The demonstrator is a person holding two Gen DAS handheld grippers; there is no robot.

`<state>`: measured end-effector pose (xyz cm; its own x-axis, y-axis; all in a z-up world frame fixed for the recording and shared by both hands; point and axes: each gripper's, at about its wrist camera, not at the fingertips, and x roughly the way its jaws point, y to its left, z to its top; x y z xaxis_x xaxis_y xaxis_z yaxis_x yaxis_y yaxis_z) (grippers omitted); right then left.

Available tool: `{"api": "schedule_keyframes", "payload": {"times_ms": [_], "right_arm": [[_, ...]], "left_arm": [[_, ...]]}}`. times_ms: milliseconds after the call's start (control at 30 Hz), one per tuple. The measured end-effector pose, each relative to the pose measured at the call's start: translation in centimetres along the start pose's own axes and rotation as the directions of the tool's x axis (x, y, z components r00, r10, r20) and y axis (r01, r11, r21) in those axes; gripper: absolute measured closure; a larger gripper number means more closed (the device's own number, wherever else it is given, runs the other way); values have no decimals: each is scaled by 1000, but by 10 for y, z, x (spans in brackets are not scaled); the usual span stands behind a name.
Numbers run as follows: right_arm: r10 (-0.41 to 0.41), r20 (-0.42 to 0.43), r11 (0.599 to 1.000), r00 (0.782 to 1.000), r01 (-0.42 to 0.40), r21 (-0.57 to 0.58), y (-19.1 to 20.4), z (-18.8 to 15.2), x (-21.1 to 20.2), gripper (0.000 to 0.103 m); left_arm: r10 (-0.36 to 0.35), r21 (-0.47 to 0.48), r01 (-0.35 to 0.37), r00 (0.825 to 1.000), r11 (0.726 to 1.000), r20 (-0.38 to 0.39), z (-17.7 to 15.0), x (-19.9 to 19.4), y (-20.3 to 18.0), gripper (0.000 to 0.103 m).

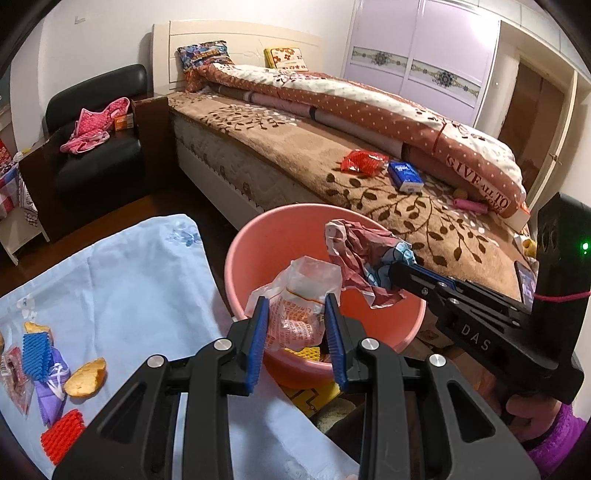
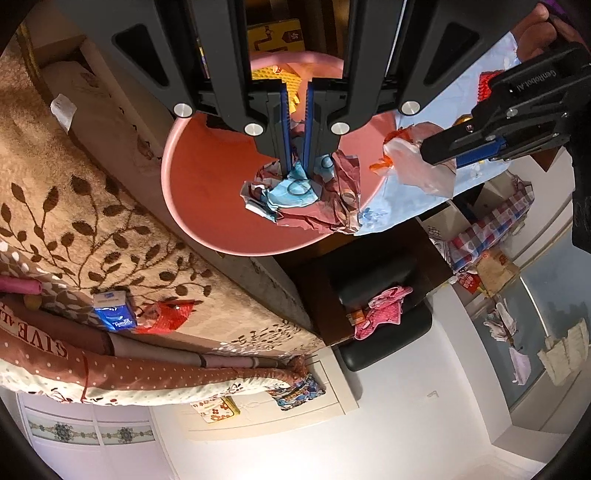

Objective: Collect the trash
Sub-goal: 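Carry the clear bag and patterned cloth over the pink bucket with both grippers, then open both grippers to drop the cloth and bag into the bucket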

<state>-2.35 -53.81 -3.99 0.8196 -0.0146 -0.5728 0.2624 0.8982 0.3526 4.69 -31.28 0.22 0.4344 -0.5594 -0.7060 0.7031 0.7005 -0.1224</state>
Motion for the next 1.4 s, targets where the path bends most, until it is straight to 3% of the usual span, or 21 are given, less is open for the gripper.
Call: {"api": "schedule_keyframes", "payload": {"times_ms": [633,767,900,1400], "right_arm": [[-13,-19,999,1000,14,42,-20,-2,14,97],[-11,-15,998,1000,12,62,-25,-2,14,77],[-14,-6,998,1000,14,69,-26,-2,13,65],[-28,11,999,1000,28,41,-11,0,3,56]], "left_arm": [[-8,-1,8,999,1000,-49,0,29,-10,73],[-11,-2,11,999,1000,-47,0,30,-11,70],[-19,0,19,999,1000,-49,0,30,-12,68],[-12,-41,12,1000,999,0,-4,5,5,60]]}}
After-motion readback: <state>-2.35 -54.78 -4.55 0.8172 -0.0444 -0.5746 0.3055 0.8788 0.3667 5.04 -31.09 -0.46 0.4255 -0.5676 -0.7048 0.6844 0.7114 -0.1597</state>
